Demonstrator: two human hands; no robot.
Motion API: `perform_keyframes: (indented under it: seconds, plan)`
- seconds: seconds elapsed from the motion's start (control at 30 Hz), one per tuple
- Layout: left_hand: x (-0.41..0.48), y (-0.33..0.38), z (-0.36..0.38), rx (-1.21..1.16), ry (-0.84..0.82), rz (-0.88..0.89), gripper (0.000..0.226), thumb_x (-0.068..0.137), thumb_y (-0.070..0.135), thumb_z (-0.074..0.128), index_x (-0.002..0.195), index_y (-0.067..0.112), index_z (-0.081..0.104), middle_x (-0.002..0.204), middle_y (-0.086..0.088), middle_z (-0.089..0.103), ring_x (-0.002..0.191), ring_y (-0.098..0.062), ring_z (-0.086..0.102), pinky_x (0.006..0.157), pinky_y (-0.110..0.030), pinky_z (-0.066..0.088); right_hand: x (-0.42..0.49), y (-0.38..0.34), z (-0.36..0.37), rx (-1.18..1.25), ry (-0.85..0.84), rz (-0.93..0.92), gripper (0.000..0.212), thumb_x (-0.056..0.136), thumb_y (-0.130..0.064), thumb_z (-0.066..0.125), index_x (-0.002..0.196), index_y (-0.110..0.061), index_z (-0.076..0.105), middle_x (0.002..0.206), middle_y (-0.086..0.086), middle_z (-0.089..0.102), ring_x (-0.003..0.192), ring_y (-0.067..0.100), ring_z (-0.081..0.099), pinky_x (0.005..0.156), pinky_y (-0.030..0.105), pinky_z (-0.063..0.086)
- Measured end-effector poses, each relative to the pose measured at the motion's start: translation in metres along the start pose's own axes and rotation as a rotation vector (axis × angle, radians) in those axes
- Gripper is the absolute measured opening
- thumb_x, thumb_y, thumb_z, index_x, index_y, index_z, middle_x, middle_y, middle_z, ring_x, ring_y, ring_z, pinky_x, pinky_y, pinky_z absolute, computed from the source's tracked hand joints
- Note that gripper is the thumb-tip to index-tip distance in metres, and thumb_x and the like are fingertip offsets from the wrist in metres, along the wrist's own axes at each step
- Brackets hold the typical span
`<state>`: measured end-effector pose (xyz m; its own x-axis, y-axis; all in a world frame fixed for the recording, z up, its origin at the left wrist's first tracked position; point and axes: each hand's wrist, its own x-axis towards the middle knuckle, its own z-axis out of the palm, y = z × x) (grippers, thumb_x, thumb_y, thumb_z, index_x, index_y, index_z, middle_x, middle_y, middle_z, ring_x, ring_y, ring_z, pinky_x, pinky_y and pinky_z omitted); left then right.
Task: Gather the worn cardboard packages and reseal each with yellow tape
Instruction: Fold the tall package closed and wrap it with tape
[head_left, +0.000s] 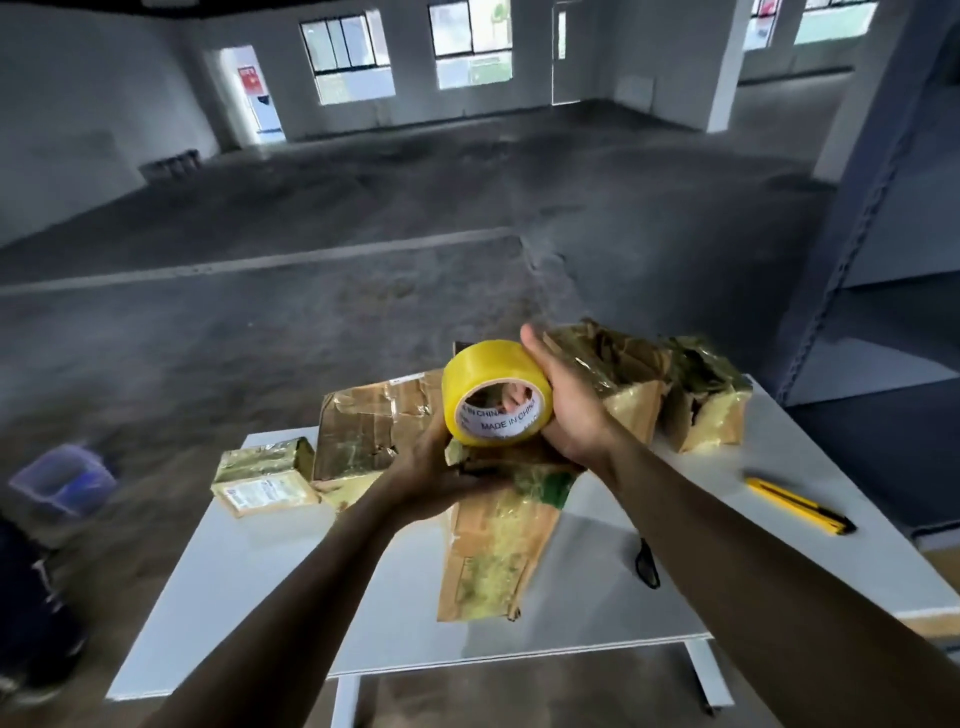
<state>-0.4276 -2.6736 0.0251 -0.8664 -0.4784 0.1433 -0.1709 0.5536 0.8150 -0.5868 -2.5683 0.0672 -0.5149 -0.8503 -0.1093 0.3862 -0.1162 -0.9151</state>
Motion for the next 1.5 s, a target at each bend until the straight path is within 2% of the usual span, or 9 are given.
perform_keyframes:
  seconds: [0.2,0.33,0.5,0.63,0.7,0.93,1.13,1.33,1.5]
  plan:
    - [-0.028,-0.032,-0.028,-0.205,-0.045,-0.088,0.035,0.085,0.033,0.075,0.118,0.030,0.064,0.112,0.013,0.070,0.107,-0.001,0.063,0.092,-0.024,0.051,0.002,0.027,0.055,-0.210,-0.075,0.031,0.055,0.076,-0.068,0.066,0.051,-0.020,0.060,0.056,0.002,0.058,0.058,0.017,0.056,0.070,0.030,0.046]
    - [-0.042,-0.061,-0.042,-0.318,-0.049,-0.135,0.056,0.078,0.049,0.075,0.128,0.026,0.062,0.125,0.006,0.068,0.119,-0.013,0.061,0.098,-0.037,0.053,0.004,0.041,0.095,-0.257,-0.027,0.030,0.067,0.068,-0.066,0.079,0.088,-0.003,0.069,0.096,0.035,0.064,0.087,0.039,0.063,0.095,0.048,0.052]
    - [-0.042,-0.066,-0.051,-0.293,-0.031,-0.113,0.052,0.082,0.045,0.077,0.128,0.034,0.056,0.120,0.014,0.067,0.116,-0.015,0.061,0.094,-0.031,0.054,0.005,0.027,0.100,-0.331,0.254,-0.089,0.036,0.067,-0.058,0.082,0.066,-0.024,0.069,0.062,-0.008,0.065,0.061,0.012,0.061,0.073,0.031,0.047]
    - [-0.045,-0.067,-0.055,-0.338,-0.057,-0.080,0.064,0.075,0.057,0.077,0.125,0.027,0.050,0.119,0.011,0.065,0.111,-0.008,0.063,0.090,-0.035,0.056,-0.007,-0.010,0.073,-0.381,0.376,-0.191,0.062,0.072,-0.067,0.072,0.105,-0.014,0.074,0.089,-0.004,0.072,0.082,0.013,0.066,0.078,0.021,0.055]
    - [-0.045,-0.064,-0.056,-0.317,-0.054,-0.063,0.066,0.072,0.060,0.077,0.121,0.027,0.050,0.113,0.017,0.067,0.104,-0.002,0.063,0.089,-0.031,0.055,-0.022,-0.025,0.060,-0.428,0.422,-0.225,0.057,0.087,-0.054,0.065,0.112,-0.003,0.068,0.086,-0.006,0.065,0.076,0.007,0.060,0.053,0.004,0.043]
    - [-0.036,-0.027,-0.059,-0.144,-0.002,-0.108,0.063,0.085,0.080,0.036,0.128,0.037,0.053,0.123,0.008,0.065,0.118,-0.013,0.058,0.107,-0.038,0.042,-0.040,-0.013,0.033,-0.420,0.408,-0.190,0.038,0.094,-0.042,0.062,0.099,-0.006,0.074,0.093,0.006,0.073,0.088,0.025,0.069,0.081,0.026,0.055]
    - [0.013,0.005,-0.034,0.491,0.213,-0.133,0.054,0.102,0.035,0.038,0.144,0.000,0.036,0.157,-0.026,0.025,0.148,-0.038,0.017,0.121,-0.049,0.015,-0.040,0.016,0.021,-0.035,0.199,-0.040,0.077,0.085,-0.063,0.064,0.120,0.005,0.057,0.120,0.029,0.053,0.109,0.043,0.054,0.108,0.047,0.041]
    - [0.040,-0.014,-0.027,0.669,-0.125,0.111,0.085,0.080,0.058,0.029,0.152,0.015,0.034,0.163,-0.009,0.019,0.152,-0.028,0.013,0.122,-0.044,0.011,-0.029,0.028,0.019,0.111,0.086,0.001,0.068,0.095,-0.056,0.043,0.132,0.000,0.059,0.125,0.017,0.066,0.120,0.028,0.062,0.105,0.042,0.047]
    - [0.041,-0.027,-0.025,0.851,-0.184,0.142,0.093,0.077,0.071,0.019,0.146,0.015,0.047,0.158,-0.015,0.030,0.151,-0.033,0.018,0.121,-0.047,0.017,-0.017,0.009,0.015,0.049,0.218,-0.016,0.054,0.084,-0.047,0.072,0.121,-0.008,0.069,0.117,0.015,0.071,0.101,0.027,0.071,0.091,0.044,0.056]
